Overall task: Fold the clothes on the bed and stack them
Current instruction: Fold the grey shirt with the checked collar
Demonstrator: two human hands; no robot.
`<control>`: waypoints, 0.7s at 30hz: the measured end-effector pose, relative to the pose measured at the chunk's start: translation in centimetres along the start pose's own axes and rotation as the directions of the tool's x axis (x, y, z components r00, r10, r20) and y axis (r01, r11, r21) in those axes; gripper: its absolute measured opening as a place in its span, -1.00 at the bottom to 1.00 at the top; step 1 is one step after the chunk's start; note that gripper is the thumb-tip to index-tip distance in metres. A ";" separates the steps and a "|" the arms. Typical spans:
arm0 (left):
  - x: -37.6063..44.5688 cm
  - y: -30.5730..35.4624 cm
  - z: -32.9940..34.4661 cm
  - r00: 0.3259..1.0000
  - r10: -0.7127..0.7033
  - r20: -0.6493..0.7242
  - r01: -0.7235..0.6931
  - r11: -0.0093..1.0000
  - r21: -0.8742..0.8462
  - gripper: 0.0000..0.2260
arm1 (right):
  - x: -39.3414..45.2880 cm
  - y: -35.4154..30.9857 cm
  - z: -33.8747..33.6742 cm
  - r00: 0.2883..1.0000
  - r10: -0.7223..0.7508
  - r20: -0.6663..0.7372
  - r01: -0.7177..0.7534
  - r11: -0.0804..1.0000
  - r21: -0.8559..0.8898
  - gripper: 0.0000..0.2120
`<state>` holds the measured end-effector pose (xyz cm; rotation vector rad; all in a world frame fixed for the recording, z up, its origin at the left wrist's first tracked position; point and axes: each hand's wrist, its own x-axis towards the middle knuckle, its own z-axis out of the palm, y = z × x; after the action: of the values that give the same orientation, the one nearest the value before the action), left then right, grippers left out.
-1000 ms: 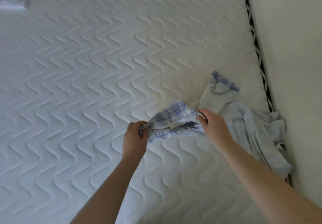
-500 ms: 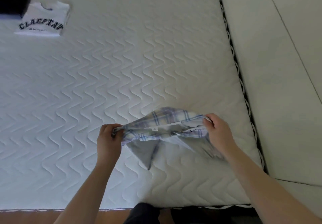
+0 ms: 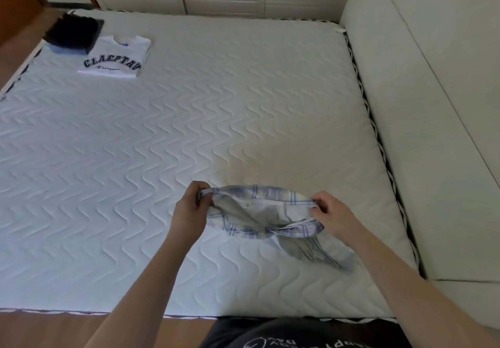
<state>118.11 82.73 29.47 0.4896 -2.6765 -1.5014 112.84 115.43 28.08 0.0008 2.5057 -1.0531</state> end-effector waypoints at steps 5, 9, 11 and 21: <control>-1.4 1.6 0.6 0.986 0.119 0.121 -0.122 0.992 0.015 -0.82 | -1.0 -0.7 3.5 0.984 0.057 0.170 -0.050 0.998 -0.048 -0.60; -1.6 1.5 0.5 0.965 0.201 0.170 -0.228 0.961 0.159 -0.88 | -0.4 -1.3 6.5 0.946 0.220 0.237 -0.135 0.934 -0.330 -0.45; -1.2 0.9 -0.2 0.962 0.214 0.170 -0.252 0.934 0.254 -0.91 | -0.3 -1.3 7.2 0.928 0.296 0.225 -0.144 0.845 -0.516 -0.55; 1.7 1.6 -4.0 0.979 0.202 0.000 -0.200 0.973 0.117 -0.79 | -1.2 -6.5 0.8 0.955 0.294 0.022 -0.291 0.952 -0.091 -0.81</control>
<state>116.84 79.73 32.74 0.2213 -2.7192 -1.2912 113.24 110.46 32.48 0.3166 2.4221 -0.8146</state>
